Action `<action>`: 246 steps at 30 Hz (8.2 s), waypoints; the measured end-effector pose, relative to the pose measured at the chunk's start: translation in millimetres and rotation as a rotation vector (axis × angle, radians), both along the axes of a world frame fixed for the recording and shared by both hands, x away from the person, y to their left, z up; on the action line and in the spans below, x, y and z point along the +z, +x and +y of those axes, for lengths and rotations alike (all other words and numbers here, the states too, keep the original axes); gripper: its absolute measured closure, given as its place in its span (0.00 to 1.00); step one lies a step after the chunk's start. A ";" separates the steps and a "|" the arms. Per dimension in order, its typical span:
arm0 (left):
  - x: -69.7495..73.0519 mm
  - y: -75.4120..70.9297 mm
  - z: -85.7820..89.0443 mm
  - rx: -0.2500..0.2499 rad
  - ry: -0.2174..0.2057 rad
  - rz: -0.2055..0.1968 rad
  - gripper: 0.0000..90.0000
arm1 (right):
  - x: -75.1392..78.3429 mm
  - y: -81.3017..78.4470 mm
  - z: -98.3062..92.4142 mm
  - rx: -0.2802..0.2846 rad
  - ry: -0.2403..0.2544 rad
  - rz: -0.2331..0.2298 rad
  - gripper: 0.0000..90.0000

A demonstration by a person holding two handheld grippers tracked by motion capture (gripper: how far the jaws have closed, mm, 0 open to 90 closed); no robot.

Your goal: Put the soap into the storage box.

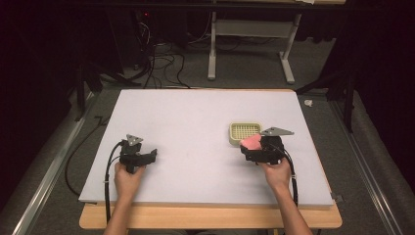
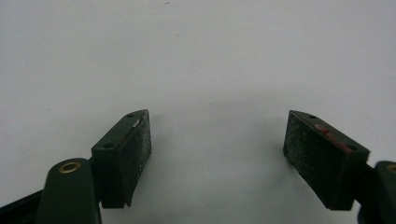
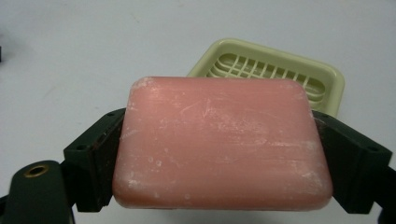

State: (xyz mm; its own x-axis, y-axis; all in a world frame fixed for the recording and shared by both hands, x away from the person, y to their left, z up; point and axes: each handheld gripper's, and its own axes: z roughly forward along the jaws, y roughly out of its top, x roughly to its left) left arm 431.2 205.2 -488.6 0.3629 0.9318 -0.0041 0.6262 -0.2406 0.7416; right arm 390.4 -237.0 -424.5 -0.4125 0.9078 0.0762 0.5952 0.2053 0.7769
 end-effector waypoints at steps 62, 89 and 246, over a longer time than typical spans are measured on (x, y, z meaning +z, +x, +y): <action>0.0 0.3 0.7 0.000 -0.005 0.003 0.26 | -16.5 82.8 17.8 -0.156 -0.079 0.173 0.15; -0.1 0.3 0.7 0.001 -0.006 0.002 0.26 | -21.7 88.2 17.8 -0.190 -0.057 0.186 0.14; 0.0 0.0 0.6 0.002 -0.003 0.002 0.26 | -26.4 -48.8 -45.1 -0.080 0.086 -0.070 0.28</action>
State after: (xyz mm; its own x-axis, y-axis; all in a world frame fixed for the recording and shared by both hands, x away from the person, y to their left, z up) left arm 431.2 205.8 -488.6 0.3609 0.9326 -0.0080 0.6283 -0.2368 0.7410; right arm 341.6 -282.1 -450.9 -0.3458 0.9295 0.1284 0.5507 0.0902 0.8298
